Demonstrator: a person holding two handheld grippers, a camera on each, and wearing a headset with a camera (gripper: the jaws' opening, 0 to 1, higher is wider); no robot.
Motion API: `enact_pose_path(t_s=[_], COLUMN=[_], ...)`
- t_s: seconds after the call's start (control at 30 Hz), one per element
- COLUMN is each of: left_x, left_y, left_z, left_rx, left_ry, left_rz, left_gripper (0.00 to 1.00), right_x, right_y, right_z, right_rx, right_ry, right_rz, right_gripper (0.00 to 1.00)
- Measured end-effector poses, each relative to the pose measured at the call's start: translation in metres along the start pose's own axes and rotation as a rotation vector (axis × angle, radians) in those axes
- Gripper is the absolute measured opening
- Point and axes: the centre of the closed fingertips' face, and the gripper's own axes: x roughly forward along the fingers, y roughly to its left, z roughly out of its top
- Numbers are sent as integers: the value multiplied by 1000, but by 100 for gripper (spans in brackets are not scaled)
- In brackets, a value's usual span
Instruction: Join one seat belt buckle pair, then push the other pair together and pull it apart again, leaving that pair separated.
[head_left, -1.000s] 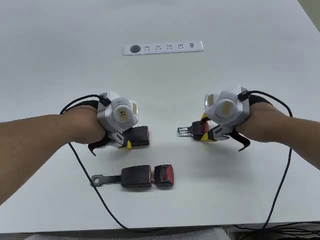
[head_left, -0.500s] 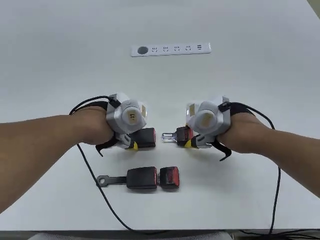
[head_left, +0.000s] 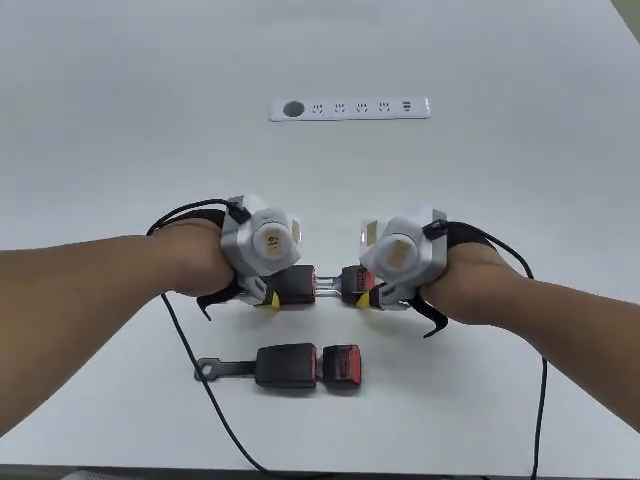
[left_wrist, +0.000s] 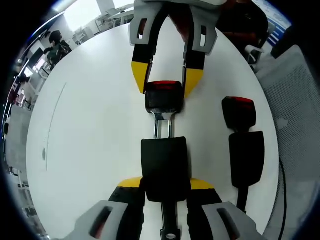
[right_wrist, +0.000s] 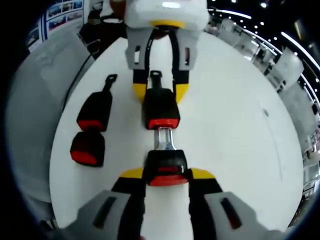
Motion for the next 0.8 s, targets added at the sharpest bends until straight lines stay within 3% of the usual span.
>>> enact_pose_path(t_s=[0.47, 0.8], left_x=[2, 2], left_y=[0, 0], left_z=[0, 1], left_rx=[3, 16], left_ry=[-16, -11], left_rz=[-7, -6], left_gripper=[32, 31], right_x=[8, 13], right_y=[0, 3], right_z=[12, 20], right_rx=[-23, 10], right_ry=[-19, -32], right_rz=[23, 43], right_gripper=[31, 29])
